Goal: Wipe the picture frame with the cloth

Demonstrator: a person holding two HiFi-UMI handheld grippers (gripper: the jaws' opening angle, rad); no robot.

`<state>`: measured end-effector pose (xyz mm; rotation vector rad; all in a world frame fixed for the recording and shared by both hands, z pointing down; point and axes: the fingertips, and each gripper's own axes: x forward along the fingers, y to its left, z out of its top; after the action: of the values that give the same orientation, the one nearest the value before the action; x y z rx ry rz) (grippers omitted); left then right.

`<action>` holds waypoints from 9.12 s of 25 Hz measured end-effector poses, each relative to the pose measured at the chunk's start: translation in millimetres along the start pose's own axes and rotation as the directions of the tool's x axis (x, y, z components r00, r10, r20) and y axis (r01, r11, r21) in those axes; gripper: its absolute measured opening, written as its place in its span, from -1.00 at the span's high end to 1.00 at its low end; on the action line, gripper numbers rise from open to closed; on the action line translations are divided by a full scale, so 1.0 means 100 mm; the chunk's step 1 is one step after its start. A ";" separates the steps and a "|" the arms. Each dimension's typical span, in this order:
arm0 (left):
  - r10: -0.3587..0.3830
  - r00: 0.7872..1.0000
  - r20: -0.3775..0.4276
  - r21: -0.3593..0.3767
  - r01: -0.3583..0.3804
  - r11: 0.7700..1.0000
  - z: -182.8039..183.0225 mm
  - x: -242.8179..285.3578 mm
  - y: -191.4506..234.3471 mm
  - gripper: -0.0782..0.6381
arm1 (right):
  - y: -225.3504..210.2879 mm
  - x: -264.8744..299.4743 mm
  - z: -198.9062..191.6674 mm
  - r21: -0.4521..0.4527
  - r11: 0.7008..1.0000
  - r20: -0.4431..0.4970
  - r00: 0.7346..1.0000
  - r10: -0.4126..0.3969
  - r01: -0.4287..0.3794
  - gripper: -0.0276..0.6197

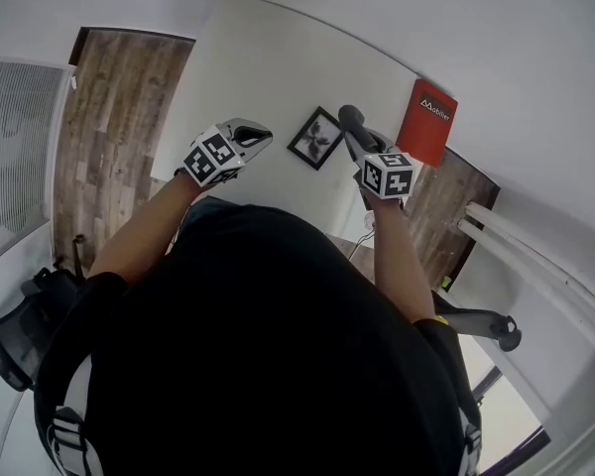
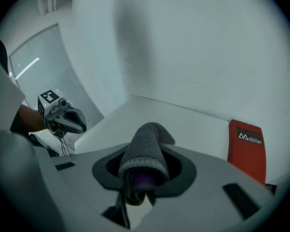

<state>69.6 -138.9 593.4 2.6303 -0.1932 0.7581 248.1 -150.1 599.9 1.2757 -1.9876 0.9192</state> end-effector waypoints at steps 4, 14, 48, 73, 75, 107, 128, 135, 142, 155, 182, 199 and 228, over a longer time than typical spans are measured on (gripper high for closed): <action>-0.030 0.999 -0.032 0.005 0.031 1.000 -0.16 0.16 -0.01 0.75 | -0.06 0.14 -0.07 -0.028 1.000 -0.044 0.999 -0.012 0.010 0.58; -0.043 0.995 -0.087 0.052 0.047 0.998 -0.44 0.58 0.08 0.75 | -0.14 0.45 -0.19 -0.212 0.977 -0.155 0.985 -0.072 0.038 0.59; -0.042 0.947 -0.319 0.257 0.130 0.958 -1.14 1.33 -0.08 0.51 | 0.11 1.02 -0.66 -0.480 0.873 -0.368 0.923 -0.113 -0.084 0.59; -0.037 0.946 -0.321 0.269 0.129 0.955 -1.17 1.34 -0.09 0.51 | 0.67 0.90 -1.01 -0.479 0.855 -0.432 0.901 -0.033 -0.198 0.59; -0.035 0.948 -0.317 0.266 0.124 0.956 -1.17 1.35 -0.09 0.51 | 0.73 0.88 -1.07 -0.477 0.853 -0.440 0.898 -0.023 -0.212 0.59; -0.024 0.955 -0.296 0.260 0.105 0.960 -1.17 1.35 -0.06 0.52 | 0.91 0.69 -1.08 -0.454 0.858 -0.445 0.896 0.016 -0.240 0.59; -0.019 0.958 -0.286 0.272 0.100 0.957 -1.17 1.35 -0.06 0.54 | -0.13 0.72 -0.74 -0.439 0.899 -0.384 0.906 -0.175 -0.012 0.58; -0.014 0.959 -0.283 0.279 0.097 0.955 -1.17 1.34 -0.07 0.54 | 0.04 0.78 -0.99 -0.427 0.902 -0.425 0.894 -0.140 -0.062 0.58; -0.016 0.959 -0.284 0.275 0.098 0.956 -1.17 1.33 -0.07 0.54 | 0.15 0.78 -1.04 -0.408 0.909 -0.430 0.896 -0.114 -0.080 0.58; -0.016 0.959 -0.283 0.279 0.098 0.955 -1.17 1.34 -0.07 0.54 | 0.54 0.73 -1.31 -0.299 0.937 -0.493 0.870 0.011 -0.181 0.58; -0.005 0.961 -0.277 0.294 0.090 0.951 -1.17 1.34 -0.06 0.54 | 0.79 0.66 -1.43 -0.171 0.961 -0.509 0.854 0.104 -0.219 0.58; -0.033 0.956 -0.293 0.252 0.110 0.961 -1.17 1.34 -0.05 0.54 | 0.80 0.53 -1.37 -0.164 0.964 -0.496 0.862 0.104 -0.210 0.58; 0.061 0.981 -0.182 0.139 -0.036 0.990 -0.49 0.73 -0.41 0.47 | 0.37 -0.35 -1.16 -0.140 0.988 -0.211 0.977 0.028 -0.059 0.58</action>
<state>117.7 -83.2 657.0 2.6682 -0.1584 1.0625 239.9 -27.6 632.0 1.0154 -1.8863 0.8737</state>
